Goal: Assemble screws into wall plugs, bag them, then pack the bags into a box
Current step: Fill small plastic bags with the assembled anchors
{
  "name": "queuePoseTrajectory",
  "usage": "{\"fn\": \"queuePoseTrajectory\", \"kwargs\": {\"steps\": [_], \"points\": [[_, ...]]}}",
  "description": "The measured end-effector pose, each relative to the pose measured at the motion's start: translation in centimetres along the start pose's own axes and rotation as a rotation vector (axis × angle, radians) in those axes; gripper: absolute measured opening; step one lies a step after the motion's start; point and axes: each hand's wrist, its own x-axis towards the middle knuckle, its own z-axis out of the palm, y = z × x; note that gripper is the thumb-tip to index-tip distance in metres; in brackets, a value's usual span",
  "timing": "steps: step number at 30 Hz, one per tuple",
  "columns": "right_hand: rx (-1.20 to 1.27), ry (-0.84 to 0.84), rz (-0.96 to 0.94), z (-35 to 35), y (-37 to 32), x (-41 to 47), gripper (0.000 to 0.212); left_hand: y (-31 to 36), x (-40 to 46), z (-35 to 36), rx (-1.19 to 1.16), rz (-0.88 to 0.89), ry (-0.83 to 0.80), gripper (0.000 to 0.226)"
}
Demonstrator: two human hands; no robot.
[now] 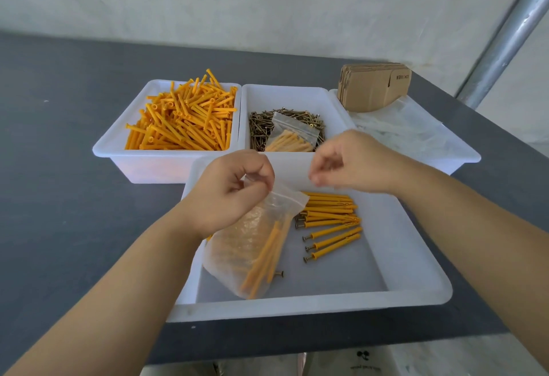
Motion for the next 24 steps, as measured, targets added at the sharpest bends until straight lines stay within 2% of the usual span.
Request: {"fn": "queuePoseTrajectory", "kwargs": {"steps": [3, 5, 8, 11, 16, 20, 22, 24], "points": [[-0.261, -0.339, 0.044, 2.0, 1.2, -1.5, 0.015, -0.2, 0.1, 0.0, 0.022, 0.008, -0.024, 0.015], [-0.387, -0.432, 0.023, 3.7, 1.6, -2.3, 0.022, -0.3, 0.2, 0.0, 0.038, 0.014, -0.033, 0.015], [-0.522, -0.453, -0.023, 4.9, 1.8, -2.8, 0.022, -0.4, 0.2, 0.1, 0.04, 0.009, -0.034, 0.015], [-0.629, -0.451, -0.078, 5.4, 1.4, -2.9, 0.014, -0.3, 0.0, 0.2, 0.028, -0.009, -0.034, 0.016], [-0.724, -0.468, -0.116, 6.3, 0.9, -2.7, 0.01, -0.3, 0.0, 0.2, 0.045, -0.005, -0.032, 0.015], [-0.654, -0.407, -0.12, 5.4, 1.2, -2.8, 0.016, -0.2, 0.0, 0.2, 0.045, -0.011, -0.034, 0.016], [-0.475, -0.26, -0.061, 3.5, 1.5, -2.6, 0.018, -0.2, -0.1, 0.2, 0.035, -0.009, -0.033, 0.016], [-0.183, -0.03, 0.021, 0.8, 1.6, -2.3, 0.017, -0.1, -0.1, 0.3, 0.038, -0.005, -0.034, 0.016]]}}
